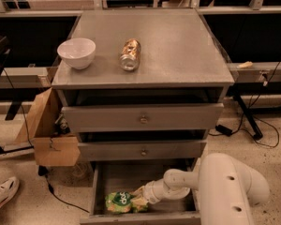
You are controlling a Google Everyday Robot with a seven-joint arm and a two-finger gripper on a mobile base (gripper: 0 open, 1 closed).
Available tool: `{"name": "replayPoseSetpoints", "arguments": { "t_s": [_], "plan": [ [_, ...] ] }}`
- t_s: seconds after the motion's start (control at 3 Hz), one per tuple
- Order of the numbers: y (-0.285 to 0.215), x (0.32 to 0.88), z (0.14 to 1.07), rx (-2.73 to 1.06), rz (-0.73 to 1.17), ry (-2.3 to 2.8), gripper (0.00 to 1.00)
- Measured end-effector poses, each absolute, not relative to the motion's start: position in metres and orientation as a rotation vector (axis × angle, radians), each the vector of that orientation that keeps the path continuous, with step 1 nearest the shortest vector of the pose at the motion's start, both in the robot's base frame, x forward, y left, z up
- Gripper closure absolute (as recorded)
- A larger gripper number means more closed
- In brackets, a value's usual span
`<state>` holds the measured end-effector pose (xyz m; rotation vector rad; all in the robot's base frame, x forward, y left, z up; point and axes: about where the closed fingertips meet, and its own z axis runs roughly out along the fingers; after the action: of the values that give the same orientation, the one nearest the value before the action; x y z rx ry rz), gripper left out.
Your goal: Pick green rice chip bag from bottom drawer and place on counter
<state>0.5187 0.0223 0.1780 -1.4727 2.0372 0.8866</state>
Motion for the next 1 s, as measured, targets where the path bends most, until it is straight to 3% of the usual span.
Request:
{"name": "replayPoseSetpoints", "arguments": {
  "t_s": [1.0],
  "plan": [
    [0.019,0.483,0.296,-1.356,0.937,1.758,1.00]
  ]
}}
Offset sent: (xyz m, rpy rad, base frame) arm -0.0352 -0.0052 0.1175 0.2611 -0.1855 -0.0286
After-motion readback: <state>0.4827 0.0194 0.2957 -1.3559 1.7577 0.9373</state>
